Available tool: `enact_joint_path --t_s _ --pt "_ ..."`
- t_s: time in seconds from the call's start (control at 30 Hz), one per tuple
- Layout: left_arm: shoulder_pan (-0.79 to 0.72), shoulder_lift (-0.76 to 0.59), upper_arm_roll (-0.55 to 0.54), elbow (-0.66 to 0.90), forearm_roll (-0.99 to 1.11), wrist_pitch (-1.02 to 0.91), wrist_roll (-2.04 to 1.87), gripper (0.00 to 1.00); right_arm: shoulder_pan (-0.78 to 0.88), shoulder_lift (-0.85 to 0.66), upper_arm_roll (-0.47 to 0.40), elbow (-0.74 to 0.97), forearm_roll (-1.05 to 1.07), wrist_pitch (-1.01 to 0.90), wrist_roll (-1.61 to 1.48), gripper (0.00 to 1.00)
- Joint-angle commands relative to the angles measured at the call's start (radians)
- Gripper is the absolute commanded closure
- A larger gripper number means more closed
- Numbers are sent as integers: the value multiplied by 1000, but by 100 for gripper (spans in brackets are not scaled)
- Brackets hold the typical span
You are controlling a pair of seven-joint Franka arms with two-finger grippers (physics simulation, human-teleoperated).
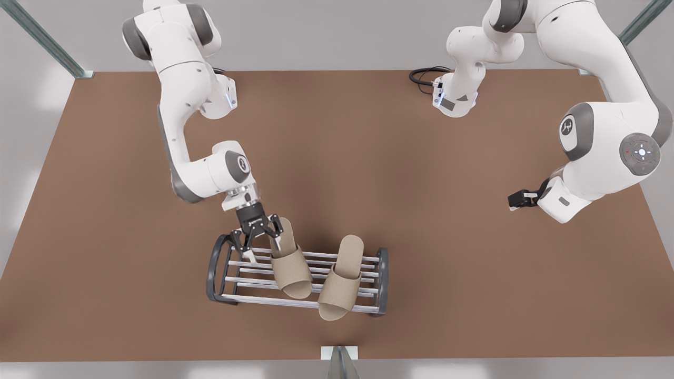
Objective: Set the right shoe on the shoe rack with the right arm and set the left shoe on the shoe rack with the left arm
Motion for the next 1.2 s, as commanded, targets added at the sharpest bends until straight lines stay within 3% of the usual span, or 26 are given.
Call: enact_joint_path --t_s 0.0,0.2,0.27,0.3,0.47,0.57,0.63,0.83,1.17 --pt "0 -2 0 1 1 -1 -43 0 -1 -74 3 -40 -493 6 20 8" --pt "0 -10 -1 4 -1 -22 -31 0 -297 -225 144 -19 -481 187 13 9" --pt "-2 -25 -7 5 2 -22 -31 0 -348 -231 144 -25 -488 190 0 7" --pt "-6 -33 -11 5 5 -22 -34 0 -363 -231 144 -36 -491 190 -21 0" --pt "-9 -31 -11 5 7 -22 -35 0 -468 -318 142 -201 -481 195 -74 0" --pt "-9 -28 -11 5 7 -22 -35 0 -517 -321 142 -253 -424 196 243 0" --pt "-9 -28 -11 5 8 -22 -46 0 -589 -324 142 -243 -462 261 45 0" --pt "-9 -30 -11 5 -1 -50 -34 0 -592 -352 142 -218 -553 374 -9 0" --pt "-11 -22 -14 2 -7 -56 -31 0 -572 -353 193 -226 -994 368 -66 0"
